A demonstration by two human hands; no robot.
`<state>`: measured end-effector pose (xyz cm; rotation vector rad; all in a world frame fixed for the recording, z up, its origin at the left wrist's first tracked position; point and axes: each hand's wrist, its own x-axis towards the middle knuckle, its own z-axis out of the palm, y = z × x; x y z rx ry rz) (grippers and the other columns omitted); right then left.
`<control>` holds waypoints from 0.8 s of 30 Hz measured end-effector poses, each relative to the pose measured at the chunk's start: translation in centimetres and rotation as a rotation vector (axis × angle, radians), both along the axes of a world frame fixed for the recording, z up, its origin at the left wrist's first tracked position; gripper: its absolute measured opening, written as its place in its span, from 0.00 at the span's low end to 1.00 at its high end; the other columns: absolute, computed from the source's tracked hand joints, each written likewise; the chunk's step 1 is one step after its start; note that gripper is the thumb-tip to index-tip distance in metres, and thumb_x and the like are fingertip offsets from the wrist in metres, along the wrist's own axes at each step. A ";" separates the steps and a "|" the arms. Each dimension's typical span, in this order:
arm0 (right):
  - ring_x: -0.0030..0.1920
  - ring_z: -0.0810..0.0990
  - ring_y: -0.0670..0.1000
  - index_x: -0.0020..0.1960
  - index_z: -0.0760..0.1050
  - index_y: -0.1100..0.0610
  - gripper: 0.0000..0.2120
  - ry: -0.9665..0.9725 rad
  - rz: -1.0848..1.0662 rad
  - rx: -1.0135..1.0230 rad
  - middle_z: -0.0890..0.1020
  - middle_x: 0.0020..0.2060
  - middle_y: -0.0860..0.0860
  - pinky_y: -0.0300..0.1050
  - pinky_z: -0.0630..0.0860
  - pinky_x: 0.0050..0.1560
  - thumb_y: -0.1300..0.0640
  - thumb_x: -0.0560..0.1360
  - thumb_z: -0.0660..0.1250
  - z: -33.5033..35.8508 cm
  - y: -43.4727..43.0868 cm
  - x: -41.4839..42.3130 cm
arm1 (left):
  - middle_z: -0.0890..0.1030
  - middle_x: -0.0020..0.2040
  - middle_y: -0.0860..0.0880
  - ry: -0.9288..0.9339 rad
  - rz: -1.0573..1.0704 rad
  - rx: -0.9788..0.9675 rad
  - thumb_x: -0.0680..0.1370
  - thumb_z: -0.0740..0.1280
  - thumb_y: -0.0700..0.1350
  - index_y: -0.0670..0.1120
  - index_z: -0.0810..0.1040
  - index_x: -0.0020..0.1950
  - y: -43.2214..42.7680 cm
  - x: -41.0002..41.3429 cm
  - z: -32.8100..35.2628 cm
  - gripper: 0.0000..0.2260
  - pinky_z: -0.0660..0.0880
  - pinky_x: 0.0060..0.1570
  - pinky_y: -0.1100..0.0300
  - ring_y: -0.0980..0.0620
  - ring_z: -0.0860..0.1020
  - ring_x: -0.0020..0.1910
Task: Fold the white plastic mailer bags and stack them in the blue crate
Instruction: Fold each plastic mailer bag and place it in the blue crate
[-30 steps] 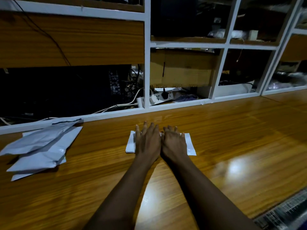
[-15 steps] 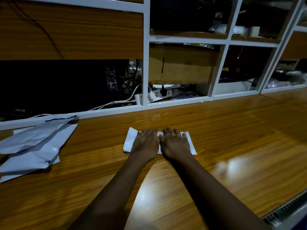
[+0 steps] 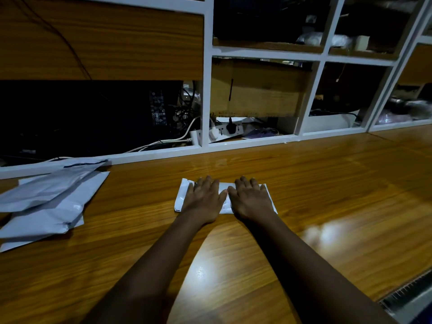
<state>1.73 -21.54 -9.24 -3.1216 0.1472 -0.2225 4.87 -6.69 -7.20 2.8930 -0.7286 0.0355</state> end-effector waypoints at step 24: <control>0.79 0.37 0.56 0.81 0.42 0.51 0.44 0.128 0.096 -0.006 0.38 0.79 0.53 0.62 0.44 0.76 0.27 0.73 0.30 2.3 -3.4 -8.6 | 0.42 0.81 0.50 -0.109 -0.083 0.061 0.81 0.41 0.64 0.50 0.44 0.81 5.6 -3.1 0.3 0.32 0.39 0.77 0.46 0.49 0.40 0.80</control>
